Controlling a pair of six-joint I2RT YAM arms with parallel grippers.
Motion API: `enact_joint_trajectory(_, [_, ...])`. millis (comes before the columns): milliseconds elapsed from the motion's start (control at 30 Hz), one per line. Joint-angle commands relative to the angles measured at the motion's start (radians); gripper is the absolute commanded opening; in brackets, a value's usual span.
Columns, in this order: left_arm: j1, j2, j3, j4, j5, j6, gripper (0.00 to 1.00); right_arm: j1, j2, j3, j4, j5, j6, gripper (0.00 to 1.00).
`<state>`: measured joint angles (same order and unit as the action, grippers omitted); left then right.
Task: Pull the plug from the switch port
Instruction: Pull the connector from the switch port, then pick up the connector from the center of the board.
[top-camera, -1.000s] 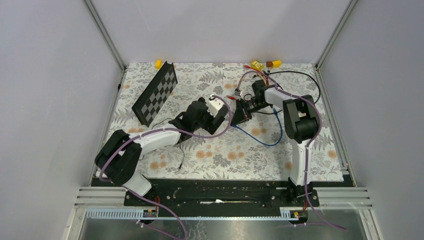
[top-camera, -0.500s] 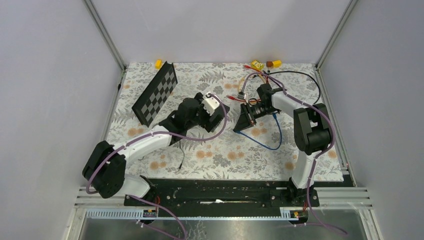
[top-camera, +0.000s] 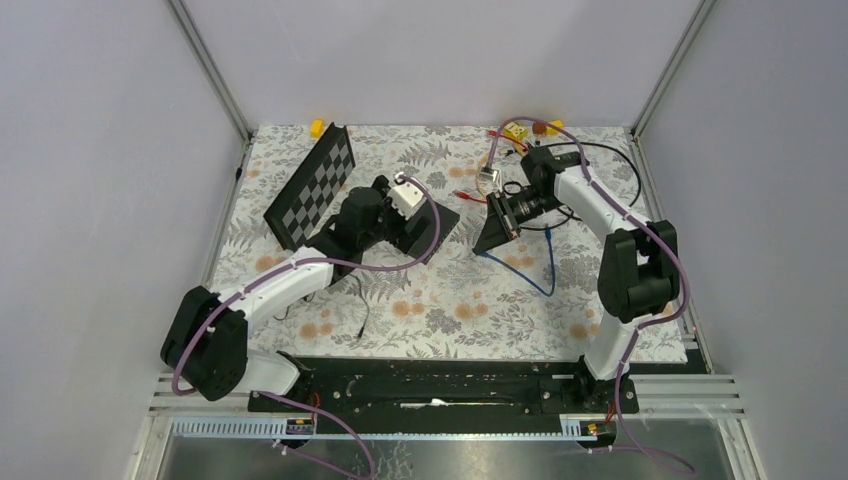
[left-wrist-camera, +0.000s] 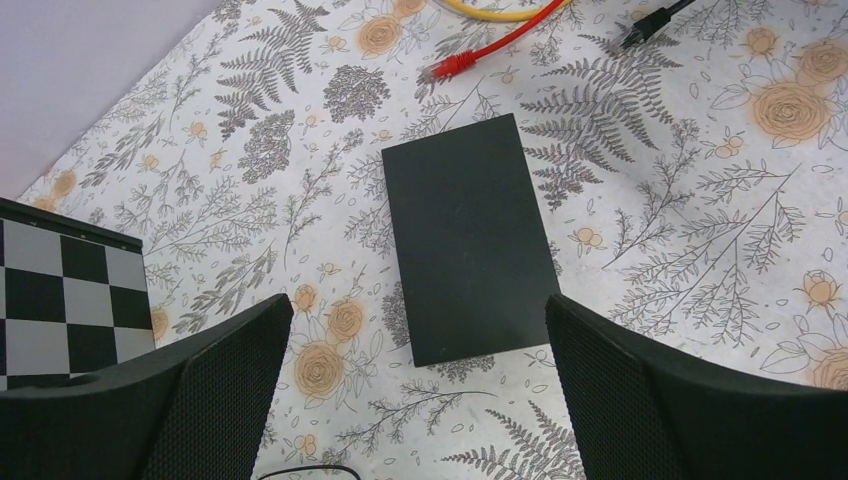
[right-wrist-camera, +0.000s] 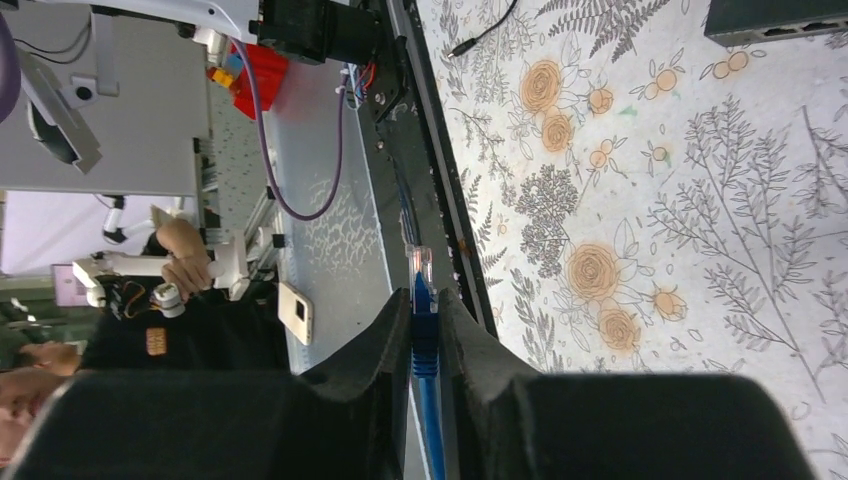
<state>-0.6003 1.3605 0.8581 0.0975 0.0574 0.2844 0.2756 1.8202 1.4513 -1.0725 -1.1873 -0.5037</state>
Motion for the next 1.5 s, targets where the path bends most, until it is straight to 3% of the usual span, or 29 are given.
enact_joint_trajectory(0, [0.012, -0.045, 0.030, 0.028, 0.021, -0.005, 0.99, 0.010, -0.049, 0.094, -0.119, 0.068, -0.046, 0.00])
enact_joint_trajectory(400, [0.048, -0.069, 0.009, 0.064, -0.021, -0.022, 0.99, 0.012, -0.132, 0.270, -0.025, 0.286, 0.123, 0.00])
enact_joint_trajectory(800, [0.081, -0.100, -0.016, 0.084, -0.035, -0.036, 0.99, 0.011, -0.078, 0.461, 0.013, 0.365, 0.231, 0.00])
enact_joint_trajectory(1200, [0.090, -0.113, -0.025, 0.085, -0.048, -0.041, 0.99, 0.010, -0.017, 0.645, 0.144, 0.630, 0.349, 0.00])
enact_joint_trajectory(1467, [0.092, -0.129, -0.046, 0.111, -0.054, -0.044, 0.99, 0.008, -0.002, 0.719, 0.139, 0.513, 0.408, 0.00])
